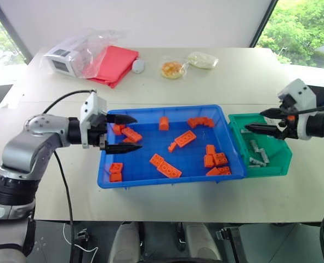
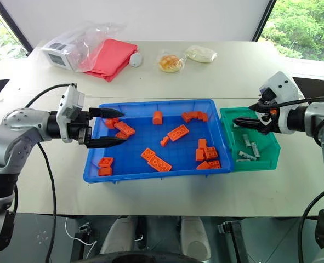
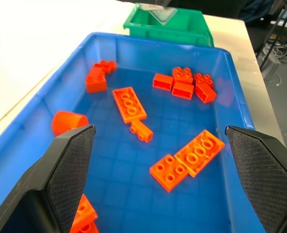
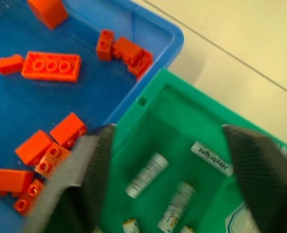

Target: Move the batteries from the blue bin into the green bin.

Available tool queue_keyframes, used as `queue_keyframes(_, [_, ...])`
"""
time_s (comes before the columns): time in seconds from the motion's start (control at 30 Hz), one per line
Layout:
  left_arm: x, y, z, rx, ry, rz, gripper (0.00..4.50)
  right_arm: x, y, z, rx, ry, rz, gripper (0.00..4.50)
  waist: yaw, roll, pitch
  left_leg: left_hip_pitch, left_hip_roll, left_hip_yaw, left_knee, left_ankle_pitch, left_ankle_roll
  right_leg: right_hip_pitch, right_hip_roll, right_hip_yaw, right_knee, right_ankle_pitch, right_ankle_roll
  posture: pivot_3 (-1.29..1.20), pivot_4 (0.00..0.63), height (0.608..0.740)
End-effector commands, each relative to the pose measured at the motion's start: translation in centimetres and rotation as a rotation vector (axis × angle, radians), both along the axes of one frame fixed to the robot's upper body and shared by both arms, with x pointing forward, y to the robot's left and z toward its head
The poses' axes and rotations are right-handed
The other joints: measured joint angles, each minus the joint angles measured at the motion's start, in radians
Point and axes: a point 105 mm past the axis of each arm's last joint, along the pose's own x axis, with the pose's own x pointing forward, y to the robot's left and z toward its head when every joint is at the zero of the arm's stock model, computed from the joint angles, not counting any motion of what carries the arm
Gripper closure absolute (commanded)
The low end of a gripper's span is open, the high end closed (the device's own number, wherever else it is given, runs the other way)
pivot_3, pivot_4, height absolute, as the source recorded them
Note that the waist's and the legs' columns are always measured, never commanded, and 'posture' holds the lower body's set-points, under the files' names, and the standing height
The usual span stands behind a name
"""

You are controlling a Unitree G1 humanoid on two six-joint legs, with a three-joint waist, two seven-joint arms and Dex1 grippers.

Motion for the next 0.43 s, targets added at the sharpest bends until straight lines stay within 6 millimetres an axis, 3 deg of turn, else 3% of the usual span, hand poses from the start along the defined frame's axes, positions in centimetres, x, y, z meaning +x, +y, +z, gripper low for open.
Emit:
queue_keyframes(0.03, [0.1, 0.6, 1.5, -0.017, -0.035, 0.008, 0.00, 0.2, -0.7, 2.0, -0.029, -0.104, 0.003, 0.05, 0.001, 0.000, 0.000, 0.000, 0.000, 0.000, 0.000, 0.000, 0.000, 0.000, 0.000, 0.000, 0.000, 0.000, 0.000, 0.00, 0.150, 0.734])
queue_keyframes(0.2, [-0.5, 4.3, 2.0, 0.006, 0.002, 0.090, 0.00, -1.6, -3.8, 2.7, -0.043, -0.179, 0.096, 0.05, 0.005, 0.000, 0.000, -0.001, 0.000, 0.000, -0.001, 0.000, 0.000, 0.000, 0.000, 0.000, 0.000, -0.001, 0.001, 0.00, 0.150, 0.734])
queue_keyframes(0.33, [-1.8, 8.8, 2.0, 0.051, 0.072, 0.185, 0.00, -4.0, -7.4, 1.5, -0.002, -0.105, 0.105, 0.05, 0.003, 0.000, 0.000, -0.001, 0.000, 0.001, -0.001, 0.000, 0.001, 0.000, 0.000, 0.000, -0.001, -0.001, 0.002, 0.00, 0.150, 0.734])
queue_keyframes(0.43, [-2.1, 11.2, 1.9, 0.080, 0.076, 0.264, 0.00, -5.5, -8.3, 0.5, 0.019, -0.050, 0.140, 0.05, 0.002, 0.000, 0.000, 0.001, 0.000, 0.001, -0.001, 0.000, 0.001, 0.001, -0.001, 0.000, -0.001, -0.003, -0.002, 0.00, 0.150, 0.734])
